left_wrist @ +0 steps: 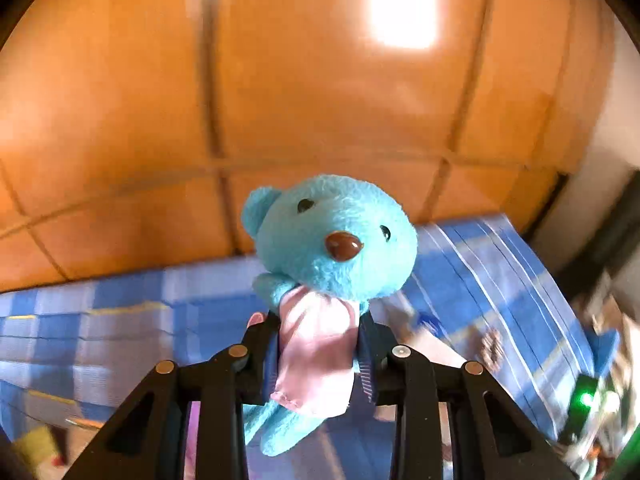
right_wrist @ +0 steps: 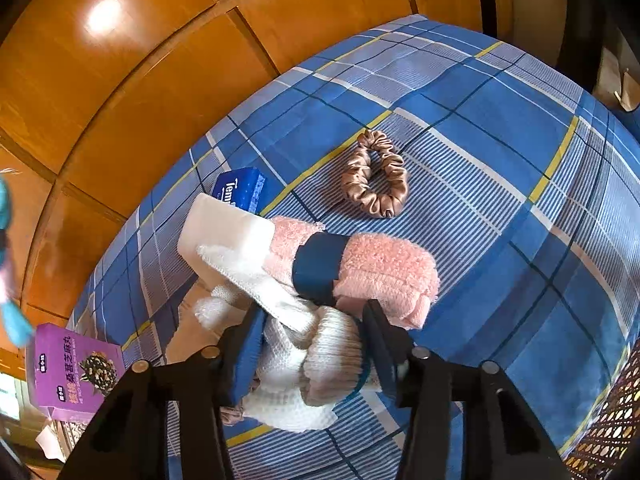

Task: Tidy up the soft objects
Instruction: 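Carry the blue teddy bear into the gold tray and release it with the left tool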

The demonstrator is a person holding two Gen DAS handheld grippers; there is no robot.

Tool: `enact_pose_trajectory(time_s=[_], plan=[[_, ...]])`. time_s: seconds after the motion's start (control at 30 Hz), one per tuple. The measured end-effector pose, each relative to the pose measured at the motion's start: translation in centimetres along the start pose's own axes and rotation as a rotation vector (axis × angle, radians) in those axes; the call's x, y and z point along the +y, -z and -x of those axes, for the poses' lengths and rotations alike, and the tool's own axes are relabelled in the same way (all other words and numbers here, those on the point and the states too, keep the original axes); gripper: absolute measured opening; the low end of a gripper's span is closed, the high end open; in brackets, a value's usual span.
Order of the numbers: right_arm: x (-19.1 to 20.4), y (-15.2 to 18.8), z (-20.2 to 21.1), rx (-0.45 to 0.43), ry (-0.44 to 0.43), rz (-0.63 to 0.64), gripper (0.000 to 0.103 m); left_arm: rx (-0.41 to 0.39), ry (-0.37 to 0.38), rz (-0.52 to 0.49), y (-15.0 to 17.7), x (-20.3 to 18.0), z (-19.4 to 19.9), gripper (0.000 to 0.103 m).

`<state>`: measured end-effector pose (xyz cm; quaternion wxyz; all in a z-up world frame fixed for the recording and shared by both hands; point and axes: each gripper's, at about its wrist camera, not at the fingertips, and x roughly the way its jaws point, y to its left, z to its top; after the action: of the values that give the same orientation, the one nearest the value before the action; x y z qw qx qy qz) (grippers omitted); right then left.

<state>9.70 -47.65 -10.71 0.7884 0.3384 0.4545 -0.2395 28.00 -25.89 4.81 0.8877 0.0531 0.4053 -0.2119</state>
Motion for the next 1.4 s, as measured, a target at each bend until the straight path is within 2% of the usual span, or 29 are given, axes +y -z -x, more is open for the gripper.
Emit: enact_pose_trajectory(time_s=[0.13, 0.27, 0.43, 0.6, 0.67, 0.73, 0.77, 0.87, 1.0, 1.2, 1.4], plan=[[0.1, 0.0, 0.1, 0.0, 0.0, 0.005, 0.042, -0.038, -0.103, 0.06, -1.4, 5.8, 1.8, 0.033], [0.2, 0.0, 0.1, 0.0, 0.001, 0.014, 0.039, -0.058, -0.201, 0.123, 0.0, 12.4, 4.1, 0.033], [0.4, 0.1, 0.1, 0.0, -0.003, 0.025, 0.037, -0.076, -0.252, 0.186, 4.9, 18.4, 8.0, 0.033], [0.5, 0.2, 0.5, -0.019, -0.009, 0.025, 0.026, -0.096, -0.27, 0.275, 12.6, 22.9, 12.6, 0.033], [0.4, 0.2, 0.7, -0.025, -0.019, 0.022, 0.023, -0.097, -0.282, 0.312, 15.7, 24.2, 14.1, 0.033], [0.1, 0.1, 1.3, -0.047, -0.07, -0.008, 0.019, -0.089, -0.301, 0.347, 18.7, 25.6, 15.5, 0.034], [-0.2, 0.1, 1.7, -0.062, -0.11, -0.029, 0.011, -0.084, -0.311, 0.369, 20.3, 26.4, 16.2, 0.034], [-1.1, 0.1, 2.3, -0.074, -0.195, -0.077, 0.011, -0.041, -0.334, 0.411, 24.7, 27.9, 17.0, 0.034], [-1.7, 0.3, 2.5, -0.07, -0.22, -0.123, 0.011, 0.012, -0.343, 0.472, 29.3, 29.5, 17.0, 0.035], [-1.3, 1.0, 4.2, -0.121, -0.268, -0.094, 0.011, 0.072, -0.327, 0.522, 33.4, 30.4, 16.5, 0.041], [-0.1, -0.1, 6.2, -0.149, -0.227, -0.05, 0.011, 0.093, -0.31, 0.528, 35.2, 30.6, 16.1, 0.043]])
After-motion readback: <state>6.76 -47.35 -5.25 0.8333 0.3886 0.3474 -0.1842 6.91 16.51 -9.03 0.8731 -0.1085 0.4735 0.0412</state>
